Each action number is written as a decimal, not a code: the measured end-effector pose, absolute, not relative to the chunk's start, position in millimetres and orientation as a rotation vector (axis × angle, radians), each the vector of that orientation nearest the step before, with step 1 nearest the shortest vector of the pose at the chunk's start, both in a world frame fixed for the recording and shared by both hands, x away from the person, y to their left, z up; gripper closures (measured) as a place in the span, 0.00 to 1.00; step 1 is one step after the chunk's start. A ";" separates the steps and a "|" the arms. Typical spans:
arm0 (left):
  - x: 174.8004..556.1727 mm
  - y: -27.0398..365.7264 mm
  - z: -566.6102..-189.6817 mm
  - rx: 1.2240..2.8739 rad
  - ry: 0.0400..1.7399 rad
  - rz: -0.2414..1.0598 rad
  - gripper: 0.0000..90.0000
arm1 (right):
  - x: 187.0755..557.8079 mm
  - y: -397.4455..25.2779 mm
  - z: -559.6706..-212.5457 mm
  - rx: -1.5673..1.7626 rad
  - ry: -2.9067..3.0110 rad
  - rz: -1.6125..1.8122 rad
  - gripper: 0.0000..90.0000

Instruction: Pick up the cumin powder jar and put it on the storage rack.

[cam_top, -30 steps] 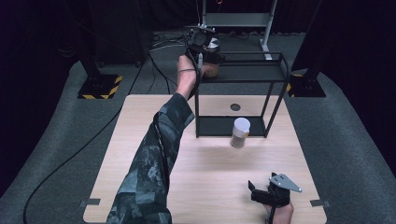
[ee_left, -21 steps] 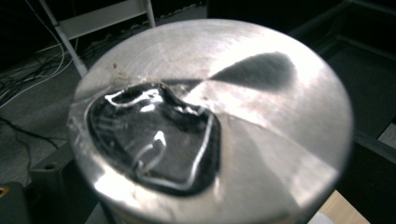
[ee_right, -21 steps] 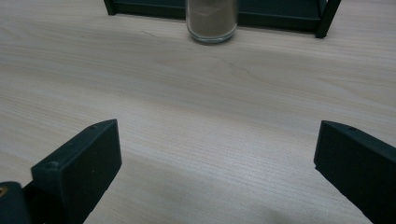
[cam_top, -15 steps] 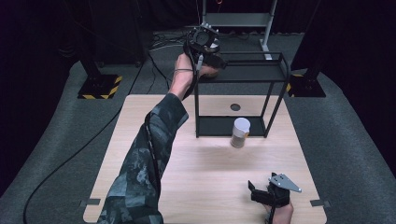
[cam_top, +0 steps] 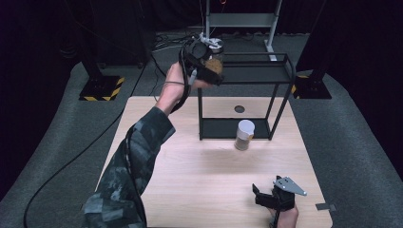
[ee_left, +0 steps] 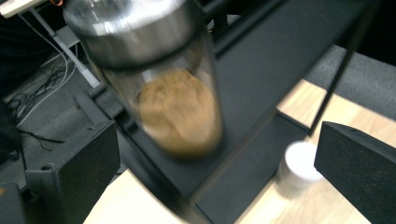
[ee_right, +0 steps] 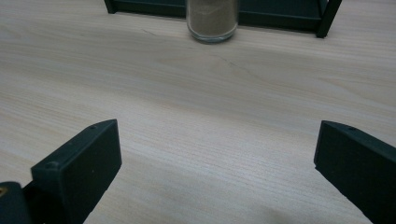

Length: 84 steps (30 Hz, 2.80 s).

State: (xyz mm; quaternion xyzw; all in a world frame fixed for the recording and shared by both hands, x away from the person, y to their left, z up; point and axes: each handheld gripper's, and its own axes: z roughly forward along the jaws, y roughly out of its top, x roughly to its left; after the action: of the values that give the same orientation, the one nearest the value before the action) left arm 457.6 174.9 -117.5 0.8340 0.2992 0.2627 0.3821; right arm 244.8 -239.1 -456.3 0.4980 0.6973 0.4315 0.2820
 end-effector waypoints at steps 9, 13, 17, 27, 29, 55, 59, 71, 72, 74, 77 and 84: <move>422.1 195.9 -150.5 2.195 0.701 0.612 0.00 | 245.4 -238.1 -455.6 1.340 1.870 1.148 0.00; 406.9 206.5 -180.3 2.245 0.695 0.552 0.00 | 245.5 -237.4 -455.2 1.341 1.870 1.144 0.00; 397.3 219.3 -216.5 2.272 0.725 0.476 0.00 | 246.0 -237.1 -454.8 1.343 1.873 1.142 0.00; 344.9 261.0 -334.5 2.188 0.953 0.377 0.00 | 247.1 -236.2 -454.0 1.345 1.878 1.132 0.00; 330.6 264.8 -356.5 2.158 1.016 0.409 0.00 | 247.1 -235.8 -454.0 1.345 1.878 1.130 0.00; 306.3 286.9 -434.8 1.992 1.253 0.495 0.00 | 243.6 -236.7 -456.6 1.353 1.845 1.147 0.00; 306.2 280.3 -434.0 2.018 1.252 0.527 0.00 | 243.9 -237.6 -456.6 1.353 1.847 1.152 0.00; 307.4 276.9 -433.2 2.036 1.249 0.545 0.00 | 241.8 -239.0 -458.4 1.344 1.837 1.168 0.00; 307.4 276.8 -433.2 2.036 1.250 0.545 0.00 | 241.5 -238.7 -458.5 1.347 1.834 1.167 0.00; 307.3 276.8 -433.4 2.034 1.251 0.545 0.00 | 241.0 -238.2 -458.8 1.349 1.828 1.166 0.00; 307.4 276.9 -433.2 2.036 1.250 0.545 0.00 | 241.7 -238.0 -458.3 1.349 1.832 1.162 0.00; 307.2 276.7 -433.3 2.034 1.252 0.546 0.00 | 242.0 -238.5 -458.3 1.345 1.837 1.164 0.00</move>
State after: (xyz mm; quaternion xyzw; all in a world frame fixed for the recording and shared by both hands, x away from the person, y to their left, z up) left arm 307.2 276.7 -433.3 0.7810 0.4809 0.2096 0.3388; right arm 242.0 -238.5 -458.3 0.5037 0.6880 0.4359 0.2879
